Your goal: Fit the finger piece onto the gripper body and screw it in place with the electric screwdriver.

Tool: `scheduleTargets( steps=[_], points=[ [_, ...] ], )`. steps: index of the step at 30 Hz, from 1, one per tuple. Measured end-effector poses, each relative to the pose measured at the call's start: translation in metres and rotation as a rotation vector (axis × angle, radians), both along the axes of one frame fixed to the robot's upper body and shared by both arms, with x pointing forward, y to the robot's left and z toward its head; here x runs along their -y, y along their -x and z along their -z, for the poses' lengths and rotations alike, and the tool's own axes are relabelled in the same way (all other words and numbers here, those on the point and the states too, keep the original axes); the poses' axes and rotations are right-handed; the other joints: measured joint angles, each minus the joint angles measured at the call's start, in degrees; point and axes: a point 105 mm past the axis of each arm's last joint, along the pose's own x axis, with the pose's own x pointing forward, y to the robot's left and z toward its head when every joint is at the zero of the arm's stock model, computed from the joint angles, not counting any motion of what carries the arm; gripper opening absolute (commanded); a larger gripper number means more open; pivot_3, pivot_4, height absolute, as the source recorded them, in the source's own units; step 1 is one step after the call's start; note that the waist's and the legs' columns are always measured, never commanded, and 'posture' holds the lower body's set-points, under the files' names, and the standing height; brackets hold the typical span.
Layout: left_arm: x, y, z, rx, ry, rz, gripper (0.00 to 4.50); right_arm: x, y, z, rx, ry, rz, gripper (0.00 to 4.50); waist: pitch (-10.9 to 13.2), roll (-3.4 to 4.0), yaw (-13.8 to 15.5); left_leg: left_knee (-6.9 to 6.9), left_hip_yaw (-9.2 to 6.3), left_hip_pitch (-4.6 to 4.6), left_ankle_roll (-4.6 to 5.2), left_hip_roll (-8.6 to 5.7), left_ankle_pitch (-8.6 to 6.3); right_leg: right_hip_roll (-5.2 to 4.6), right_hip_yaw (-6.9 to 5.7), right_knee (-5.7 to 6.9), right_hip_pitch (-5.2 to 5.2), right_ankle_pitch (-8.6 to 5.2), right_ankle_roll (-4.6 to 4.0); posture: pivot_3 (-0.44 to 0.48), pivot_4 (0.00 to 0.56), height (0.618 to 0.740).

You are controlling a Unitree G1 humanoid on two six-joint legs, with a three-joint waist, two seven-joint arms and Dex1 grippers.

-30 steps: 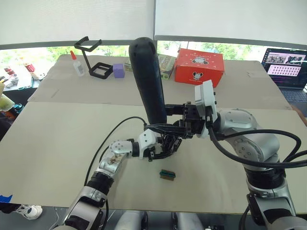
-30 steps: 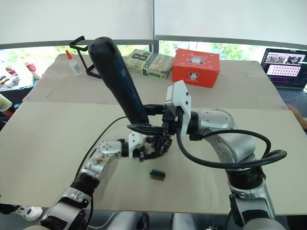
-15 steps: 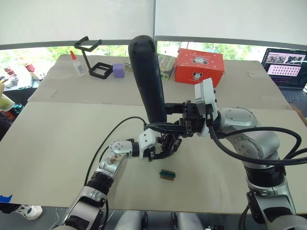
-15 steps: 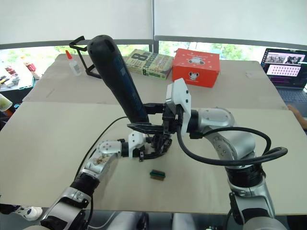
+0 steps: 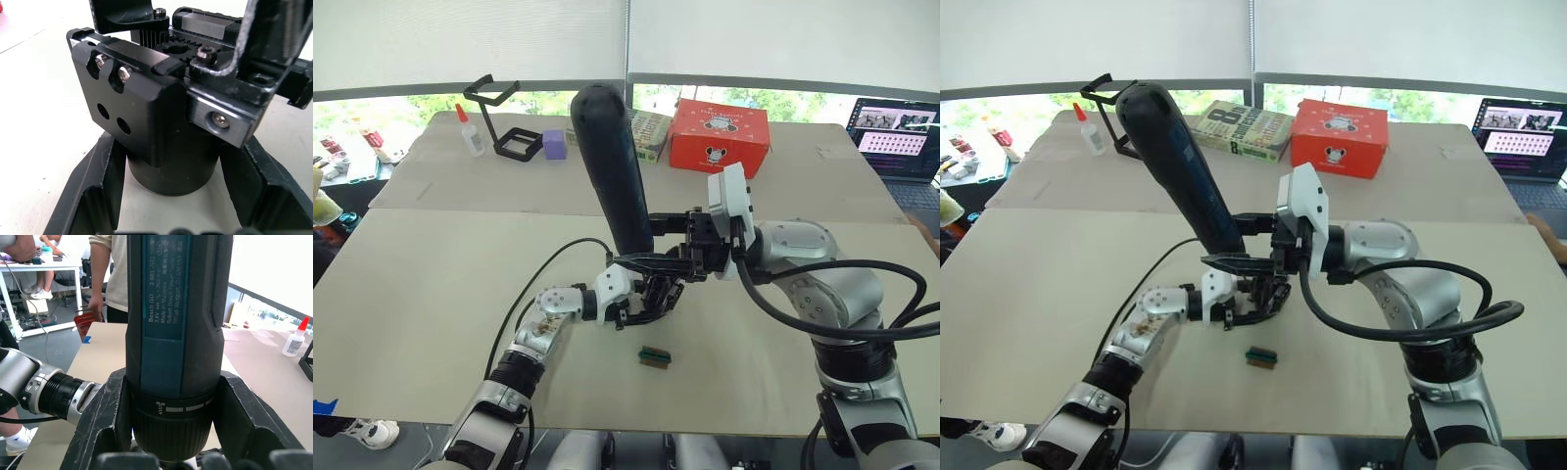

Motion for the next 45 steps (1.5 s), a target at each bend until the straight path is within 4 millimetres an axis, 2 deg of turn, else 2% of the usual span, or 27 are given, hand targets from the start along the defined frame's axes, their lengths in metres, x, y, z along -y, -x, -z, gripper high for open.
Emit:
scheduleTargets(
  steps=[45],
  points=[
    [-0.0022,0.0001,-0.0011,-0.003,-0.012,-0.002,2.31,-0.0037,0.0018,0.0055,0.014,-0.003,-0.023,1.91,0.0,0.0,-0.1,0.0,0.0,0.0,0.0,0.0,0.0,0.06,0.0,0.0,-0.01,0.0,0.0,0.0,0.15,0.74]
  ],
)
